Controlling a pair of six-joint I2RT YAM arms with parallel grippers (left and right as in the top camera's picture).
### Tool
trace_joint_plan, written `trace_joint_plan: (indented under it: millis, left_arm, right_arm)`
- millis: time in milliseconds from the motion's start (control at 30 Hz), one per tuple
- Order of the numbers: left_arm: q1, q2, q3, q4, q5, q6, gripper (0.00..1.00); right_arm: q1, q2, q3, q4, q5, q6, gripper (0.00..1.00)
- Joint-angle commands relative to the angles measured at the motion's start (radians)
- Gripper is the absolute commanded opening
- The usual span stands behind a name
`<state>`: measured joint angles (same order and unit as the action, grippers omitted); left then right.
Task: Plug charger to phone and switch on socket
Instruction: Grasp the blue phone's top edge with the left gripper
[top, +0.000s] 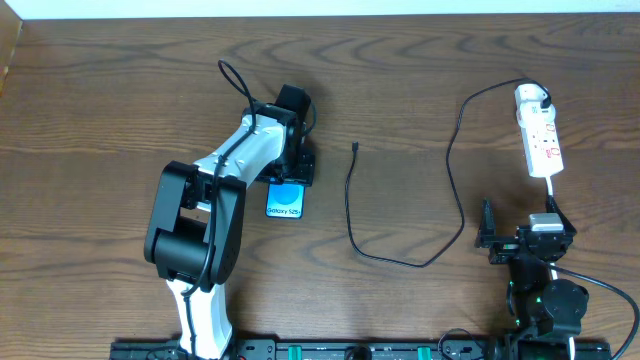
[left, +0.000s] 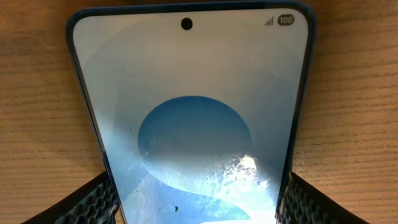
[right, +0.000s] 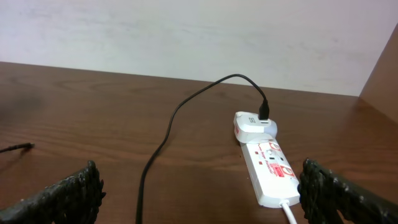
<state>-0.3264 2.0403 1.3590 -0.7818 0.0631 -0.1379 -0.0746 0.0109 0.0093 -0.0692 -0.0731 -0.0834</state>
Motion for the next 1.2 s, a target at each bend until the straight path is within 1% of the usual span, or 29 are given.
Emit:
trace_joint_plan:
  millis: [0,400,667,800,900,1167]
  left_arm:
    - [0.002,0.075,-0.034,0.013,-0.031,-0.012,0.68]
    - [0.003,0.075,-0.034,0.025,-0.031,-0.04,0.68]
    - [0.004,0.075,-0.033,0.069,-0.056,-0.043,0.68]
    - [0.007,0.074,-0.029,0.065,-0.054,-0.086,0.68]
    - [0.007,0.073,-0.011,0.035,-0.052,-0.086,0.68]
    - [0.007,0.034,0.084,-0.112,-0.049,-0.086,0.68]
  right_arm:
    - [-0.004,-0.005,-0.004,-0.002,0.004,0.011,0.99]
    - [-0.004,-0.005,-0.004,-0.002,0.004,0.011,0.99]
    - [-0.004,-0.005,-0.004,-0.002,0.004,0.011,0.99]
    - [-0.004,-0.005,-0.004,-0.002,0.004,0.011,0.99]
    - [-0.004,-0.005,-0.004,-0.002,0.004,0.011,0.99]
    - [-0.004,-0.005,-0.004,-0.002,0.004,0.011,0.99]
